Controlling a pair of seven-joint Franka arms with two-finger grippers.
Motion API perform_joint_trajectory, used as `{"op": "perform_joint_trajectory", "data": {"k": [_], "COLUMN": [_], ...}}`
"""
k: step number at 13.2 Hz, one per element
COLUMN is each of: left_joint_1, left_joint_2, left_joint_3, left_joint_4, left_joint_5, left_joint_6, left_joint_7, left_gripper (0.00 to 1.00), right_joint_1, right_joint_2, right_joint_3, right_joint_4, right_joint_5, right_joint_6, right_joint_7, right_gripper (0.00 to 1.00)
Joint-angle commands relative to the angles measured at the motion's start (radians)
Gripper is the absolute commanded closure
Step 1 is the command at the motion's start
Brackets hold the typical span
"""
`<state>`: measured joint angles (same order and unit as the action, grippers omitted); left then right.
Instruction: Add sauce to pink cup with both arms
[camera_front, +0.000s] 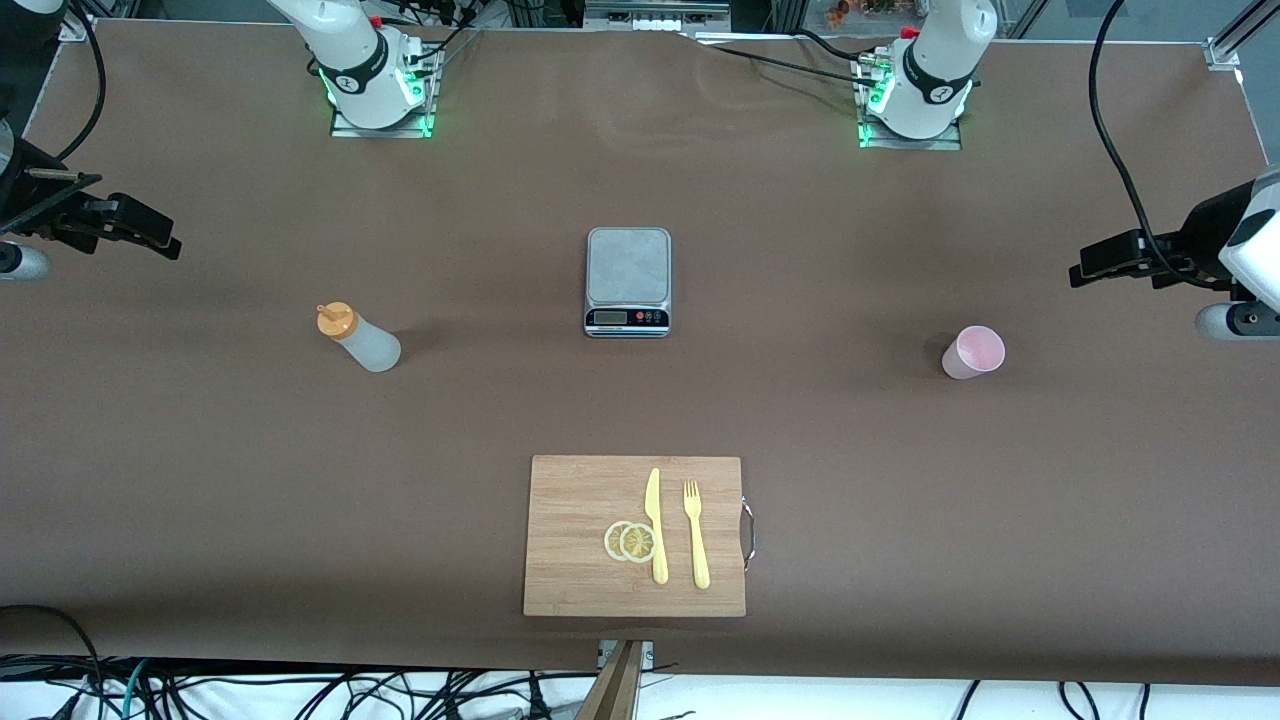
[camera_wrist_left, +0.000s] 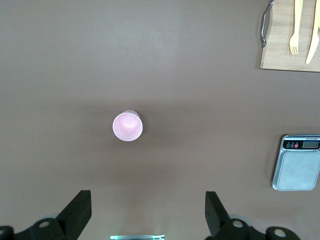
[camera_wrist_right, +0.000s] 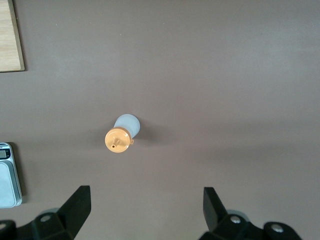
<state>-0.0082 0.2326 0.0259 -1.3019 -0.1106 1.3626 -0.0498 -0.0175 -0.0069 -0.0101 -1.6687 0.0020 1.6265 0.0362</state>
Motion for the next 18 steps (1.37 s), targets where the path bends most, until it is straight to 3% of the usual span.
{"op": "perform_joint_trajectory", "data": {"k": [1, 18], "left_joint_1": [0.004, 0.005], "left_joint_2": [0.001, 0.005], "left_joint_3": [-0.008, -0.006], "left_joint_4": [0.007, 0.007], "left_joint_5": [0.022, 0.02], "left_joint_6": [-0.005, -0.005], "left_joint_7": [0.002, 0.001], "left_gripper": [0.0, 0.0], "right_joint_1": [-0.01, -0.01], "right_joint_2": [-0.044, -0.036], "right_joint_3": [0.007, -0.008], "right_joint_4": [-0.049, -0.043], "right_joint_5": [-0.004, -0.002], "right_joint_6": [0.024, 0.012], "right_joint_7": [-0.015, -0.055], "right_gripper": [0.01, 0.01]}}
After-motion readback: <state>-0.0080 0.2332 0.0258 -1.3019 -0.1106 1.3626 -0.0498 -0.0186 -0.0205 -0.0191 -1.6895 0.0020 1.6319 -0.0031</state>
